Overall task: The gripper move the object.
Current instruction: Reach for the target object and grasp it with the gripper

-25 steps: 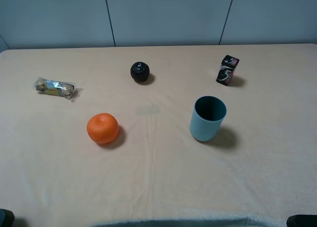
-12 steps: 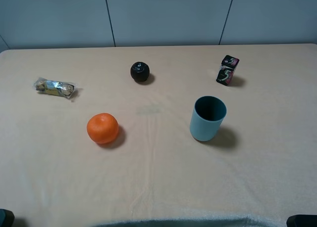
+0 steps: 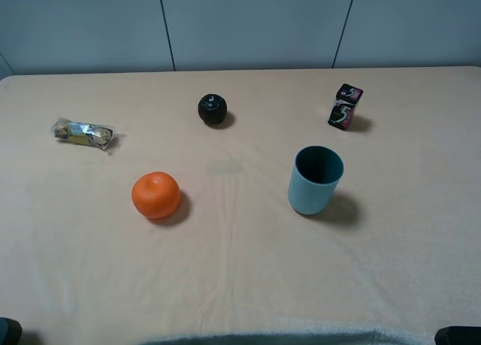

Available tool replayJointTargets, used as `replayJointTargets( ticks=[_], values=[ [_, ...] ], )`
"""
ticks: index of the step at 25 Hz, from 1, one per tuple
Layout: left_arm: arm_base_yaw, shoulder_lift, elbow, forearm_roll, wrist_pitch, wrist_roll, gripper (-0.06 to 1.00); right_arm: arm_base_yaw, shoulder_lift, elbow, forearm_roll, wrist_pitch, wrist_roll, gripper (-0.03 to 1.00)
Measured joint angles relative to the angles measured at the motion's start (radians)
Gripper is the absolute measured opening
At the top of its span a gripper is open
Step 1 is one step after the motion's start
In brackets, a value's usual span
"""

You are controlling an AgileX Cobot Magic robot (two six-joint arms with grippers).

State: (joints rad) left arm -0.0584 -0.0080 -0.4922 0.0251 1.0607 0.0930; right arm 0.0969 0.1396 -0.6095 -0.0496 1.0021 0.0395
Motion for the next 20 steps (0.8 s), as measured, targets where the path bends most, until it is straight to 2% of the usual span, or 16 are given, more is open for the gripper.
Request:
replayJointTargets(
  ticks=[12, 20],
  values=[
    [0.000, 0.000, 0.000, 0.000, 0.000, 0.000, 0.77, 0.000, 0.476, -0.240, 0.073, -0.005, -0.119, 0.69],
    [0.000, 0.000, 0.000, 0.000, 0.000, 0.000, 0.77, 0.000, 0.732, -0.363, 0.172, -0.020, -0.219, 0.69]
  ],
)
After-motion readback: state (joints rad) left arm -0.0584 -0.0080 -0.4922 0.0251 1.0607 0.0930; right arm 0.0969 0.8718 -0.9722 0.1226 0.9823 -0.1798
